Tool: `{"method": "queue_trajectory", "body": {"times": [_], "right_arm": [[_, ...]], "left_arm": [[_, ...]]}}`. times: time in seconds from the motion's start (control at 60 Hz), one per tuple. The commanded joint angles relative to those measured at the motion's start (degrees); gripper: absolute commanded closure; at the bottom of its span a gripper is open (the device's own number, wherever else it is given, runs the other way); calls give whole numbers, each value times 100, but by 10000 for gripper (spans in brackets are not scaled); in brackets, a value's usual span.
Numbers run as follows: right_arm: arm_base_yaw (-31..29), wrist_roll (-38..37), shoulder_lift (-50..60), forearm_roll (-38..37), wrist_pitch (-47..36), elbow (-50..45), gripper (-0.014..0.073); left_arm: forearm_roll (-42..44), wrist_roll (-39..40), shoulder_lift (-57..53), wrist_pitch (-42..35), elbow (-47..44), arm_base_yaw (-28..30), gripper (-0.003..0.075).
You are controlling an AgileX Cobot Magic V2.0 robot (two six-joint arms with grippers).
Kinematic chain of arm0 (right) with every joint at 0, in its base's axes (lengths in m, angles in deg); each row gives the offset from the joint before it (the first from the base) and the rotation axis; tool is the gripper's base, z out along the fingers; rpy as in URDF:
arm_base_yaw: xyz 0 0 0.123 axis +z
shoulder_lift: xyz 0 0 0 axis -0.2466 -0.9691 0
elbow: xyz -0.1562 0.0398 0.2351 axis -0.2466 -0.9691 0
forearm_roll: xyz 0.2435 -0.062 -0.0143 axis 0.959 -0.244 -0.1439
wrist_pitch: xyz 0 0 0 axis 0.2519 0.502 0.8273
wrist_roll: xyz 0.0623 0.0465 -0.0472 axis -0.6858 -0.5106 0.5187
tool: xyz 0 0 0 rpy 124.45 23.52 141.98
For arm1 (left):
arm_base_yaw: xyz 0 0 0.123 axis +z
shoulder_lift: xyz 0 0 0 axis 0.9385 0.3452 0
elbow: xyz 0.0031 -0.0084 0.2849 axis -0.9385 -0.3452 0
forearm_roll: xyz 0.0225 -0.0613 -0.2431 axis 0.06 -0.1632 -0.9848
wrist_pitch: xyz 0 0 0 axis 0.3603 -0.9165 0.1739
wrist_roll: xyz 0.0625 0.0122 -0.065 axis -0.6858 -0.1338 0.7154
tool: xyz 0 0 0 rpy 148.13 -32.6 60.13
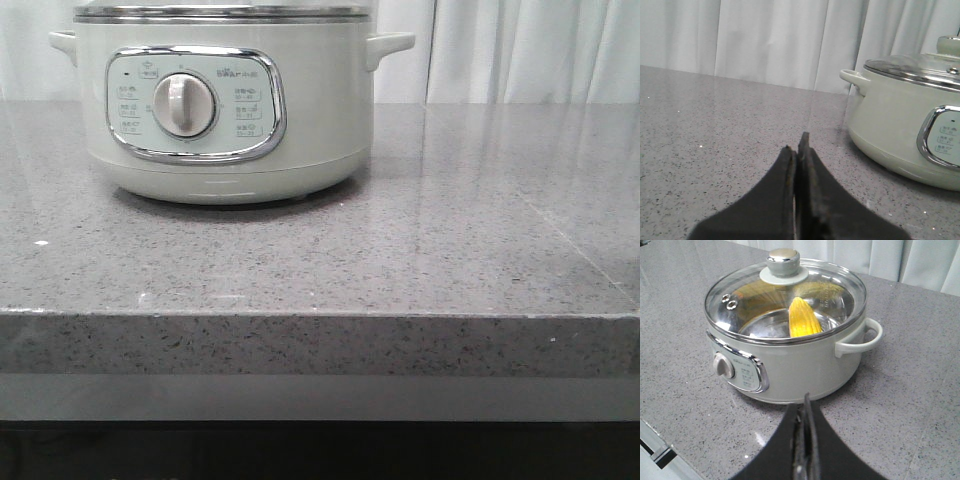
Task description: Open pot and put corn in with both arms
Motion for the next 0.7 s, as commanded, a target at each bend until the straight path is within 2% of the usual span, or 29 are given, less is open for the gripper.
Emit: {"method": "queue_trajectory", "body": {"times": [0.0,0.133,0.3,0.534,0.684], "right_arm": [[-16,47,48,-31,-412,156,713],[-116,47,193,-94,-423,39,713],[-929,42,949,-101,-612,-535,713],[-2088,47,2336,-106,-1234,-1945,713],[-2519,47,3227,-106,-1648,-2886,713]], "left_arm": [[4,8,-95,-476,-65,-41,741],[4,8,-85,-476,-65,-41,741],[4,8,-85,-476,-65,-41,741],[4,8,-85,-476,-65,-41,741],[4,8,-85,-476,-65,-41,741]]}}
